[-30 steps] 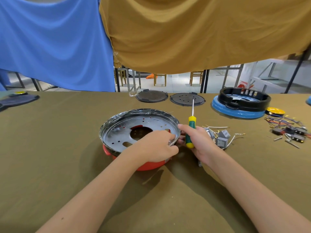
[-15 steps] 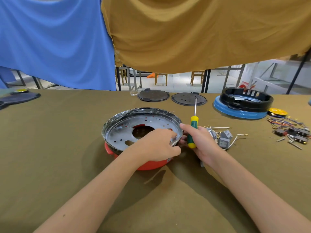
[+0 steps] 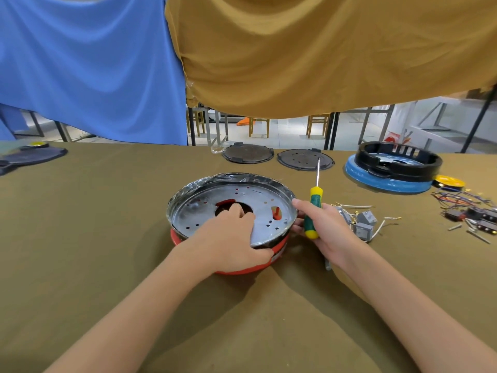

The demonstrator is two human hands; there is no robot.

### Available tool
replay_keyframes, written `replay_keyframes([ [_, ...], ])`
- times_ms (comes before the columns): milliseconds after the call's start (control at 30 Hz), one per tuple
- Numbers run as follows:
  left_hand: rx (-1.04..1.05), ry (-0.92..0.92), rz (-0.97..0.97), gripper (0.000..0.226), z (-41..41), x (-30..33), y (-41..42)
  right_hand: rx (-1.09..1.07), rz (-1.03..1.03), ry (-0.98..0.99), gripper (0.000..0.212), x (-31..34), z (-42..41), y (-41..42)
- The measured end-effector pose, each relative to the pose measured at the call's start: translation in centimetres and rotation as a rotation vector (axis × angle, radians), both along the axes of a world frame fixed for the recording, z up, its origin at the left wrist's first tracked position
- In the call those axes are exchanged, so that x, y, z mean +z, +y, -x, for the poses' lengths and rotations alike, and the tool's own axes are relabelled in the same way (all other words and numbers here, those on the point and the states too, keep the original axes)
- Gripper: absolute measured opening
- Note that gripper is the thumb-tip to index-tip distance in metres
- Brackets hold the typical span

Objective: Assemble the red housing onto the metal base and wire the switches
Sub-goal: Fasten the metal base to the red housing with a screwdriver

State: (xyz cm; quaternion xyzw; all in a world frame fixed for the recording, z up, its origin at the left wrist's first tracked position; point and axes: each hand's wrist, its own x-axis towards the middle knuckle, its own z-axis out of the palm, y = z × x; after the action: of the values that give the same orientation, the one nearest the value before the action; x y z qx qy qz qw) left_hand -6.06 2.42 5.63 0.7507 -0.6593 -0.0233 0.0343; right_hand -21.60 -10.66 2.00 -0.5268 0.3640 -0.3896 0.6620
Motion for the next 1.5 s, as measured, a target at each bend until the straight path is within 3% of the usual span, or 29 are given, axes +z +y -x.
replay_keyframes([
  [267, 0.002, -0.091, -0.094, 0.075, 0.5, -0.2, -0.6, 0.006, -0.006, 0.036, 0.036, 0.3, 0.1, 0.2],
  [400, -0.001, -0.08, -0.13, 0.077, 0.5, 0.0, -0.6, 0.024, -0.023, 0.103, 0.024, 1.0, -0.1, 0.1],
  [567, -0.001, -0.078, -0.169, 0.079, 0.4, 0.3, -0.6, 0.014, -0.077, 0.204, 0.041, 2.0, -0.5, -0.6],
  [700, 0.01, -0.068, -0.14, 0.076, 0.7, 0.2, -0.5, 0.02, -0.055, 0.317, 0.039, 2.4, -1.2, -0.9],
  [933, 0.032, -0.072, -0.1, 0.065, 1.0, 0.2, -0.3, -0.001, -0.128, 0.302, 0.037, 2.5, -2.0, -1.3],
  [1500, 0.036, -0.062, -0.144, 0.071, 1.2, 0.3, -0.1, 0.004, -0.202, 0.241, 0.036, 3.6, -1.3, 0.2],
])
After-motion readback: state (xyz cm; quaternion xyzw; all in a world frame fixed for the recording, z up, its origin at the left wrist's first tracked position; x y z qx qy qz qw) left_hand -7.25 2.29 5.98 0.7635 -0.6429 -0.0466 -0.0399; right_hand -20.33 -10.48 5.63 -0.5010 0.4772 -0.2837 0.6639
